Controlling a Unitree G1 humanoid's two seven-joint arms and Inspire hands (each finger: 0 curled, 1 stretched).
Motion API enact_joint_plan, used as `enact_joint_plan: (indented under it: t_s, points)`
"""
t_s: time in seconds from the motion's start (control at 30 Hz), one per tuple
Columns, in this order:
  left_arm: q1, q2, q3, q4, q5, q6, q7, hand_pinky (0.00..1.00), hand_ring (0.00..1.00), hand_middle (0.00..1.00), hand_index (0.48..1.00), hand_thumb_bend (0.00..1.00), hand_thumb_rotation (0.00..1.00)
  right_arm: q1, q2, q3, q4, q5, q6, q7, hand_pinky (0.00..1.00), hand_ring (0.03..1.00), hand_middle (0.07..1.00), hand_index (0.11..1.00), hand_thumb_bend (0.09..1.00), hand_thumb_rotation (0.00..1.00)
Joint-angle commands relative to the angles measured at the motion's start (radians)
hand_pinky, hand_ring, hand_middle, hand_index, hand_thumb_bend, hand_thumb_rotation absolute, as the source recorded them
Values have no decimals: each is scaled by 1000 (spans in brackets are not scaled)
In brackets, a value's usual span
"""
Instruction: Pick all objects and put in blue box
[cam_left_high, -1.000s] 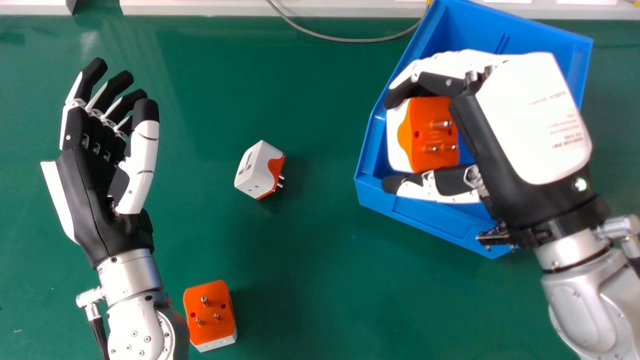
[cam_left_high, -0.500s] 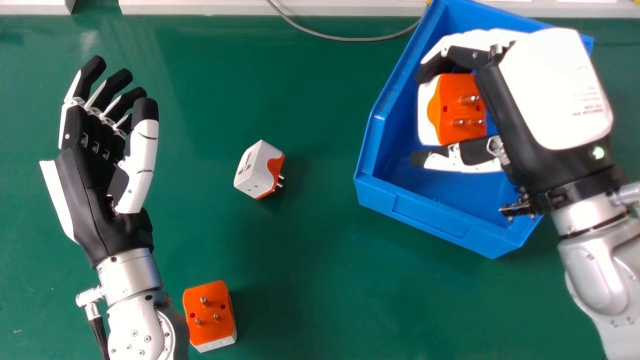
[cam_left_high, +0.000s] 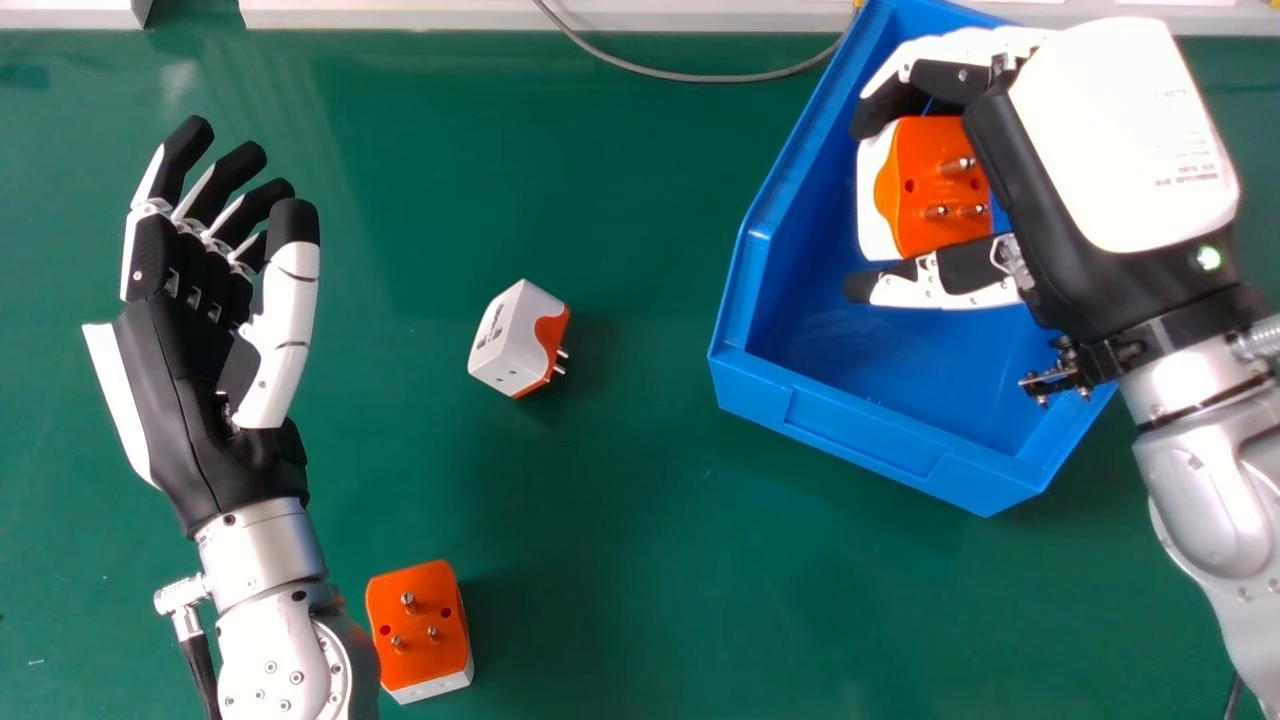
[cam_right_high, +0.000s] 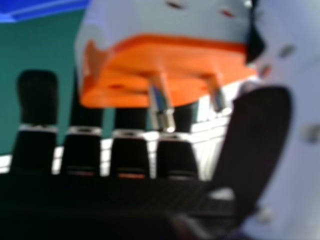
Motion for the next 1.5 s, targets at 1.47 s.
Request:
enact_joint_plan:
  t_s: [1.47]
  points:
    - [-18, 5, -4, -5, 3, -24, -6, 653, 709, 761, 804, 641, 401, -70, -74, 97, 76, -146, 181, 19, 530, 634, 693, 611, 740, 10]
